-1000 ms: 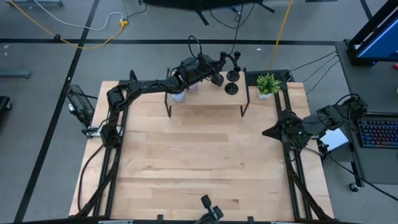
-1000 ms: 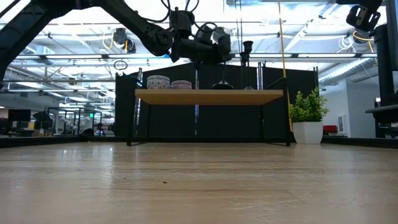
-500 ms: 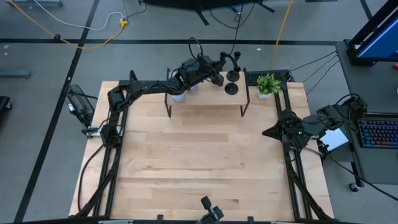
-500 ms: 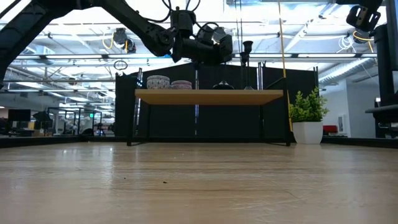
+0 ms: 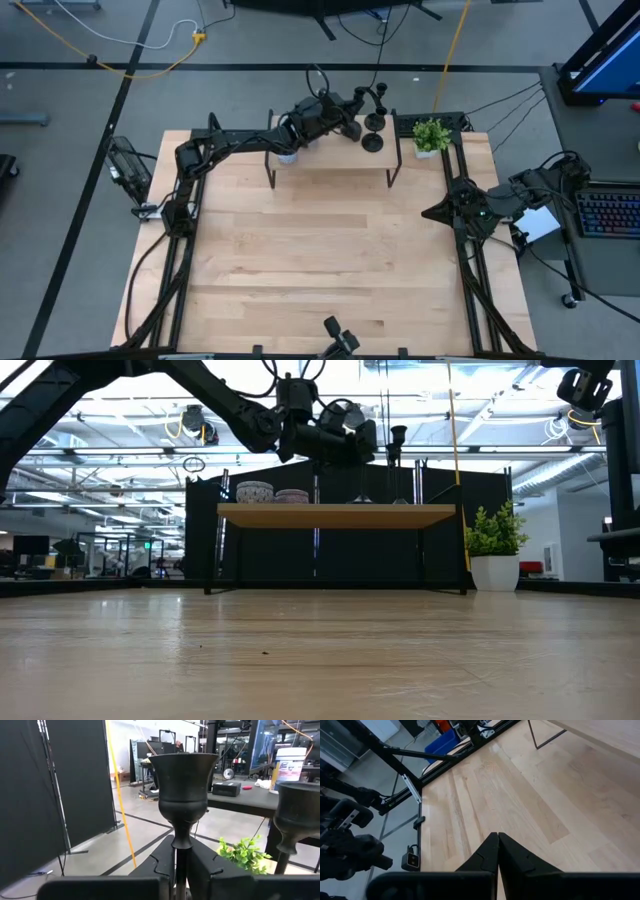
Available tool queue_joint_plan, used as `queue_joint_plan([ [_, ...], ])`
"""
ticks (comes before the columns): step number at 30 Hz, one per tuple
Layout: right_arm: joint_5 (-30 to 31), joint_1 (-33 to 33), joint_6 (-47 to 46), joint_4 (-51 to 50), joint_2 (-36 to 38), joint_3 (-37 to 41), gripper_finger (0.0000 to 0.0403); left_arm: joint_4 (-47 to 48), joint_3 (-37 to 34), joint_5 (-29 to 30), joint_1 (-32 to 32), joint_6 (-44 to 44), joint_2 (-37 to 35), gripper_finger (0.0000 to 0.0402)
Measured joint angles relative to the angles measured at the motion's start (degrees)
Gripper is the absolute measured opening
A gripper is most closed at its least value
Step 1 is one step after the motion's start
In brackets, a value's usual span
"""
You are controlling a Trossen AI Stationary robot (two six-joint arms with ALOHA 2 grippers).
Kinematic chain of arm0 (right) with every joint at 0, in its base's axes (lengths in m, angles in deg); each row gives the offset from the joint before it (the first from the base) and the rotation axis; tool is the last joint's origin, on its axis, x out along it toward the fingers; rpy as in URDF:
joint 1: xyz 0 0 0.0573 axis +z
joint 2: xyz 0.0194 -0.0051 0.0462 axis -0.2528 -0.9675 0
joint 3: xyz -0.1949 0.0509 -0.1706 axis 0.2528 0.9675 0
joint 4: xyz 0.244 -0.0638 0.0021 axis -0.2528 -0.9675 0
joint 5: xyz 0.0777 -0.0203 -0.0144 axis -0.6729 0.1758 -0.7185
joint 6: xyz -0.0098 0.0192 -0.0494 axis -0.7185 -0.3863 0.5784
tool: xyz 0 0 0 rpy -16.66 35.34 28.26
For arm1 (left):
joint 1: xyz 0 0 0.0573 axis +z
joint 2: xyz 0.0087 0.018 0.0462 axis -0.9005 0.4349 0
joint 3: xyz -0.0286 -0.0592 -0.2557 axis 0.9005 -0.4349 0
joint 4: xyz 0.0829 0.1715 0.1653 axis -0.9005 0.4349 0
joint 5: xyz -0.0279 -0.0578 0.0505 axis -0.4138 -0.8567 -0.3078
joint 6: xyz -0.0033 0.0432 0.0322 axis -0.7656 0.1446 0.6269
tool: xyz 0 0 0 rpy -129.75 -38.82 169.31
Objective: Pick & Place candle stick holders
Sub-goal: Put the black candlestick holder on the shelf
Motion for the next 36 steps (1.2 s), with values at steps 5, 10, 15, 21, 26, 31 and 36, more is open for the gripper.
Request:
queue_joint_plan([
  [5, 0.0, 0.0, 1.0, 0.0, 0.0, 0.0, 0.0, 0.0, 0.0, 0.0, 0.0, -0.3, 0.0, 0.0052],
  [10, -0.1, 0.0, 1.0, 0.0, 0.0, 0.0, 0.0, 0.8, 0.0, 0.0, 0.0, -0.3, 0.0, 0.005],
  [15, -0.2, 0.0, 0.9, 0.0, 0.0, 0.0, 0.0, 2.2, 0.0, 0.0, 0.0, 0.0, 0.0, 0.005],
  [21, -0.2, 0.0, 0.9, 0.0, 0.0, 0.0, 0.0, 2.0, 0.0, 0.0, 0.0, 0.0, 0.0, 0.0051],
  [26, -0.2, 0.0, 0.9, 0.0, 0.0, 0.0, 0.0, 2.7, 0.0, 0.0, 0.0, 0.0, 0.0, 0.0051],
  [31, -0.2, 0.0, 0.9, 0.0, 0.0, 0.0, 0.0, 2.9, 0.0, 0.0, 0.0, 0.0, 0.0, 0.0052],
  [36, -0.2, 0.0, 0.9, 0.0, 0.0, 0.0, 0.0, 3.1, 0.0, 0.0, 0.0, 0.0, 0.0, 0.0072],
])
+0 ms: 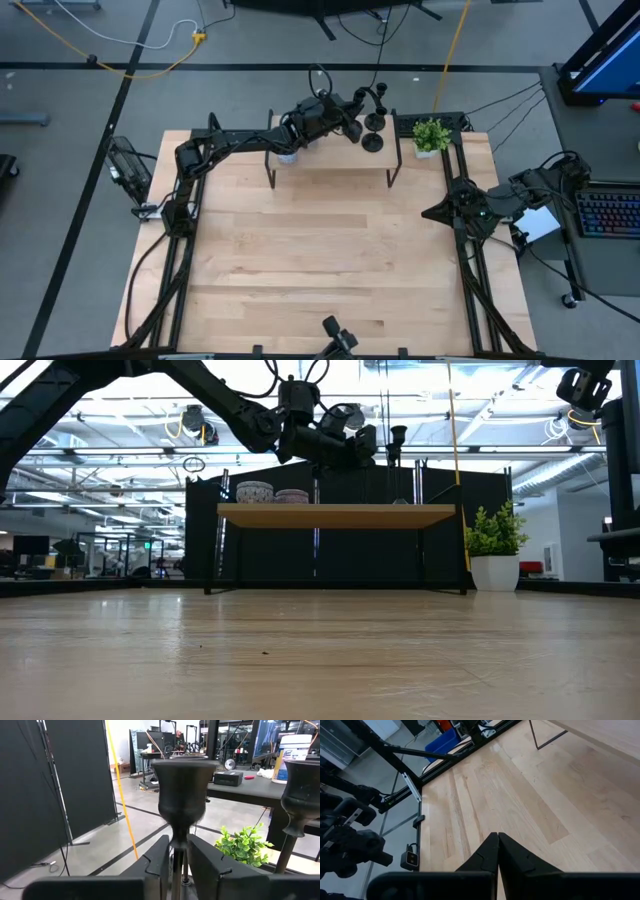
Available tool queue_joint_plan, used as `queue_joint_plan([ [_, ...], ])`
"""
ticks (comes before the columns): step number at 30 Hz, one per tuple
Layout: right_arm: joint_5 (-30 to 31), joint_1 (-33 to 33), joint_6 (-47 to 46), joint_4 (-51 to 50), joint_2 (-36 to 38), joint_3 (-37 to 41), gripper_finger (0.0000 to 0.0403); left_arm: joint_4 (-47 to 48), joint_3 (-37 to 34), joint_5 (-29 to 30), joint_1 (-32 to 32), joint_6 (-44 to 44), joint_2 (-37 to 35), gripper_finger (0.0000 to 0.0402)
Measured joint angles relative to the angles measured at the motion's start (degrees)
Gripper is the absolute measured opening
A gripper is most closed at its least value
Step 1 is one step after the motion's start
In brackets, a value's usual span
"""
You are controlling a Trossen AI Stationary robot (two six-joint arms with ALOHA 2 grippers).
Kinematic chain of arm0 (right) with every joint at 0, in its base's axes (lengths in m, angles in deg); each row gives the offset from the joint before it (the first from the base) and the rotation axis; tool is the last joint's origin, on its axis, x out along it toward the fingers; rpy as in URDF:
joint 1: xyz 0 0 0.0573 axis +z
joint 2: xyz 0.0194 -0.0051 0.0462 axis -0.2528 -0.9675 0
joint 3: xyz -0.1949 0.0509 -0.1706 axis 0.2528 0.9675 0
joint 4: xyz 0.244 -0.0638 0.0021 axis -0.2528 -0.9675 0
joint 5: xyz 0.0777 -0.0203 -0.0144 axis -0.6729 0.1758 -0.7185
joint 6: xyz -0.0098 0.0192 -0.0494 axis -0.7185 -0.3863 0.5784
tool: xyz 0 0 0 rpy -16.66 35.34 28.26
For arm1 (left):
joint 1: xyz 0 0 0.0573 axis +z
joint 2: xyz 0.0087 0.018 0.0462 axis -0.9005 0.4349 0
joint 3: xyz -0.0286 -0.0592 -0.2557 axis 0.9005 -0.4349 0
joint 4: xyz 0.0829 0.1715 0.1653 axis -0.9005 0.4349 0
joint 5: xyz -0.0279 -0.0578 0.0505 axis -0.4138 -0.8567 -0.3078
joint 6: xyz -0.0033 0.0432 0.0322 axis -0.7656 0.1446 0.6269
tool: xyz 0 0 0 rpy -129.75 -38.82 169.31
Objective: Pick & Place candle stick holders
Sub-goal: Put the black candlestick holder on the shelf, then return to Home Position
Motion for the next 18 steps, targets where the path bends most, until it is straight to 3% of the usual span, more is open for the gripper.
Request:
queue_joint_plan([
  [18, 0.0, 0.0, -0.9, 0.5, 0.0, 0.0, 0.0, 0.2, 0.0, -0.1, 0.0, -1.7, 0.0, 0.0178],
])
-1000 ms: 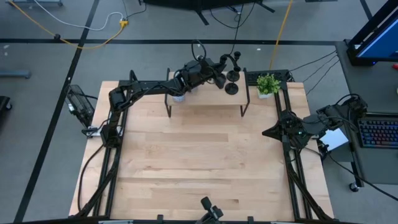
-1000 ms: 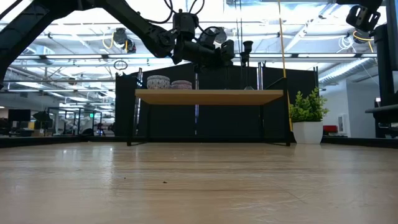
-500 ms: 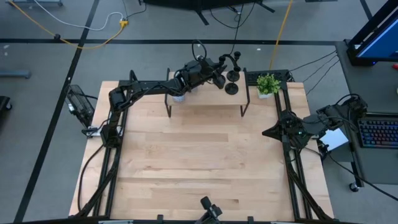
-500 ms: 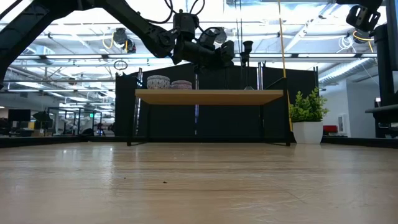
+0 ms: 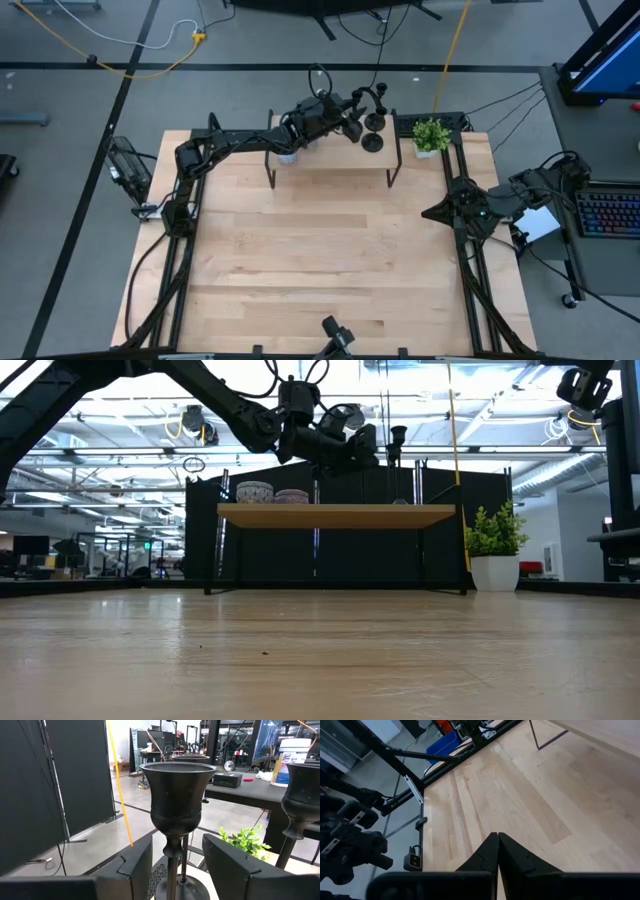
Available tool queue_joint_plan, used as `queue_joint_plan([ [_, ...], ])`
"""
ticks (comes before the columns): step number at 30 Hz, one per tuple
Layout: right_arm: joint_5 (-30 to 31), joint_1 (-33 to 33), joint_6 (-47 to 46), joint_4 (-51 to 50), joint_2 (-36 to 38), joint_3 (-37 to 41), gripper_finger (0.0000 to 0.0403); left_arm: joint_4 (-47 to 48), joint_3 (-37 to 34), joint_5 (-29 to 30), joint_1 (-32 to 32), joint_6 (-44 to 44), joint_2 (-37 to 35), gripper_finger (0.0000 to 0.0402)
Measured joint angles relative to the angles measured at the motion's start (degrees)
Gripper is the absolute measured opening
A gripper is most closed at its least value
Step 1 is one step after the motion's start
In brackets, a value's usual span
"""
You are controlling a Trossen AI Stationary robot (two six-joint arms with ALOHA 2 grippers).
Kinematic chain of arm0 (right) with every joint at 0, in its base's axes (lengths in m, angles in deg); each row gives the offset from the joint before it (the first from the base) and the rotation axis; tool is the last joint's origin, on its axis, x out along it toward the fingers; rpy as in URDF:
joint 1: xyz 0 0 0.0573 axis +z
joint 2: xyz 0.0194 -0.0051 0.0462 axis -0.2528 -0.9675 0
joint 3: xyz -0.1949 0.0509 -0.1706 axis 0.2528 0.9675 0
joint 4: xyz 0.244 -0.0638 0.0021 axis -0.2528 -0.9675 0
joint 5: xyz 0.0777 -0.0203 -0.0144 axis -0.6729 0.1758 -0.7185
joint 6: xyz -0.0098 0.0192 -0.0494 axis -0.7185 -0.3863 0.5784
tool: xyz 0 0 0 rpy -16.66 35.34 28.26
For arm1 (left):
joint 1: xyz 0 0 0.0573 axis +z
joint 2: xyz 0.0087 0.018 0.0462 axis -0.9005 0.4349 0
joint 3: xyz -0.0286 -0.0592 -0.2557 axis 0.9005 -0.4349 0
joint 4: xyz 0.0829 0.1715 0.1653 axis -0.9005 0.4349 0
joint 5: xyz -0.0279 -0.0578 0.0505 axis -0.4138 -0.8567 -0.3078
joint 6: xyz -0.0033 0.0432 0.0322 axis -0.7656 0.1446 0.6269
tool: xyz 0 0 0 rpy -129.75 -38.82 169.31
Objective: Pick & Place candle stick holders
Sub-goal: Return to Home Position
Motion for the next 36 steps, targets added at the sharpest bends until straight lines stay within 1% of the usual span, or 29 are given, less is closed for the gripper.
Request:
queue_joint_plan([
  [6, 0.0, 0.0, -0.2, 0.0, 0.0, 0.0, 0.0, 1.7, 0.0, 0.0, 0.0, -1.6, -0.2, 0.0202],
  [10, 0.0, 0.0, -0.2, 0.0, 0.0, 0.0, 0.0, 4.6, 0.0, 0.0, 0.0, -1.9, -0.5, 0.0212],
  [14, 0.0, 0.0, -0.2, 0.0, 0.0, 0.0, 0.0, 4.8, 0.0, 0.1, -0.3, -2.9, -0.5, 0.0221],
  [18, 0.0, 0.0, -0.2, 0.0, 0.0, 0.0, 0.0, 4.8, 0.0, 2.7, -0.6, -1.6, -0.5, 0.0231],
  [20, 0.0, 0.0, -0.2, 0.0, 0.0, 0.0, 0.0, 4.8, 0.0, 3.0, -0.6, -1.3, -0.5, 0.0236],
  [29, 0.0, 0.0, -0.6, 0.0, 0.0, 0.0, 0.0, 5.0, 0.0, 3.0, -0.5, -1.4, -0.6, 0.0242],
  [36, 0.0, 0.0, -0.4, 0.0, 0.0, 0.0, 0.0, 15.8, 0.0, 4.5, -0.4, -0.5, -5.4, 0.0242],
])
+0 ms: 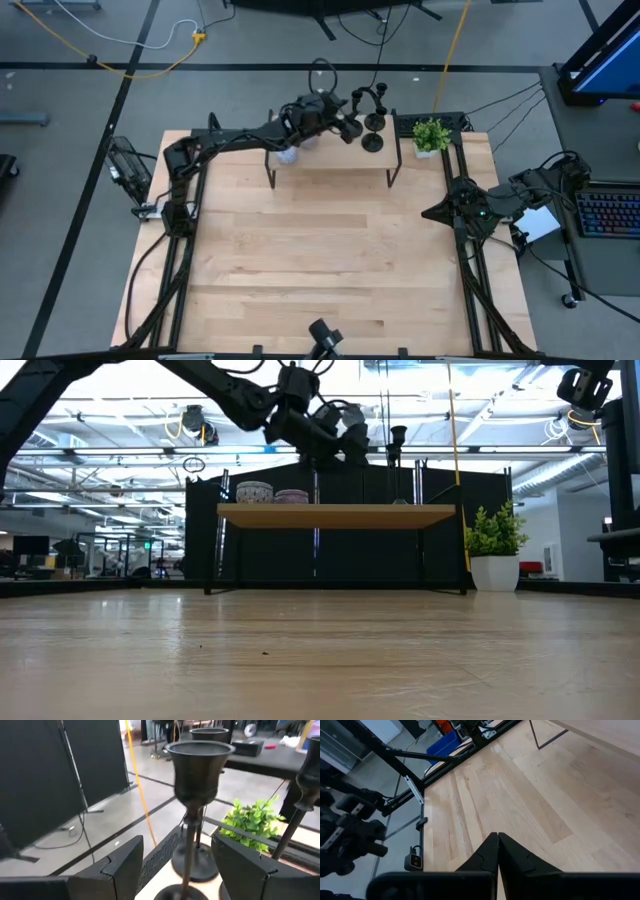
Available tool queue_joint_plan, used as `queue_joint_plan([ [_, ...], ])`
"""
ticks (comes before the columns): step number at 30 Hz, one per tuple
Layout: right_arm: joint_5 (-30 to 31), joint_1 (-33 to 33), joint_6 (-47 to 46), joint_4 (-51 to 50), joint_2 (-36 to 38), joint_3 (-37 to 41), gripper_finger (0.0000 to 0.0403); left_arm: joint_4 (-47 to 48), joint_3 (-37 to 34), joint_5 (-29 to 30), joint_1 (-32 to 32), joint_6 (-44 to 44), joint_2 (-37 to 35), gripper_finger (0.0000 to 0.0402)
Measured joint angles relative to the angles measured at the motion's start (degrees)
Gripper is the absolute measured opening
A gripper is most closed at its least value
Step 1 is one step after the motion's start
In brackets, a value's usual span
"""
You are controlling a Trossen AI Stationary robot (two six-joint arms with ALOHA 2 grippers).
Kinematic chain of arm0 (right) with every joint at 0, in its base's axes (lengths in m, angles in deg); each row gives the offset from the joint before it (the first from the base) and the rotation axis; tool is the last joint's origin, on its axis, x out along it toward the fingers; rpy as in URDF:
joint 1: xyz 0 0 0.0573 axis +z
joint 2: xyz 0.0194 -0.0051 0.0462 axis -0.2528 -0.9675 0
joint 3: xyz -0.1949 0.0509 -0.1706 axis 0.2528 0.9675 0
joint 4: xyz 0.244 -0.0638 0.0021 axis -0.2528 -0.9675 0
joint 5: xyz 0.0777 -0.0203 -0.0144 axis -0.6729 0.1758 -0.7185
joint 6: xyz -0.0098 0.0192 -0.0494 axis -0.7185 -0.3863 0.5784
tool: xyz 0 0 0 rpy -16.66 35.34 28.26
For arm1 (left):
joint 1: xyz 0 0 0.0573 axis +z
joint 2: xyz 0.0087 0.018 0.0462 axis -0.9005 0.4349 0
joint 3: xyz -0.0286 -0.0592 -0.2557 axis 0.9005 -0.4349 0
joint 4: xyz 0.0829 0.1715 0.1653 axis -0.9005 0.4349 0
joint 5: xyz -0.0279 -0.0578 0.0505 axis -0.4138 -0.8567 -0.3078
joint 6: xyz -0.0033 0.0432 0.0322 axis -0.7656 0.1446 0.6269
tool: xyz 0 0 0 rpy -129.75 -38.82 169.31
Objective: Pick & Place candle stick holders
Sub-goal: Return to Home Position
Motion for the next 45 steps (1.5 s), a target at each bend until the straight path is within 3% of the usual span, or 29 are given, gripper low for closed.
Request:
queue_joint_plan([
  [7, 0.0, 0.0, 0.2, 0.0, 0.0, 0.0, 0.0, 10.6, 0.0, 1.9, -0.1, 2.3, -5.0, 0.0241],
  [12, -0.2, 0.0, 2.2, 0.0, 0.0, 0.0, 0.0, 23.7, 0.0, 3.4, 0.0, 2.1, -10.0, 0.0242],
  [20, 0.2, 0.0, 6.3, -0.7, 1.5, 0.0, 0.0, 47.2, 0.0, -1.1, -1.0, -2.8, -20.1, 0.0241],
  [26, 0.6, 0.0, 9.0, -2.7, 3.2, 0.0, 0.0, 59.5, -0.1, -1.6, -5.1, -3.7, -26.6, 0.0241],
  [33, 4.9, 0.0, 8.8, 2.8, 4.8, 5.7, 0.0, 55.7, -7.6, -6.3, -11.7, -4.3, -34.8, 0.0241],
  [38, 4.3, 0.0, 8.8, 10.5, 5.3, 12.8, 0.0, 47.0, -19.2, -6.5, -15.2, -7.9, -42.5, 0.0241],
  [45, 5.0, -1.0, 11.1, 7.7, 10.0, 14.0, 0.0, 38.9, -36.1, -6.6, -17.6, -15.3, -55.6, 0.0241],
])
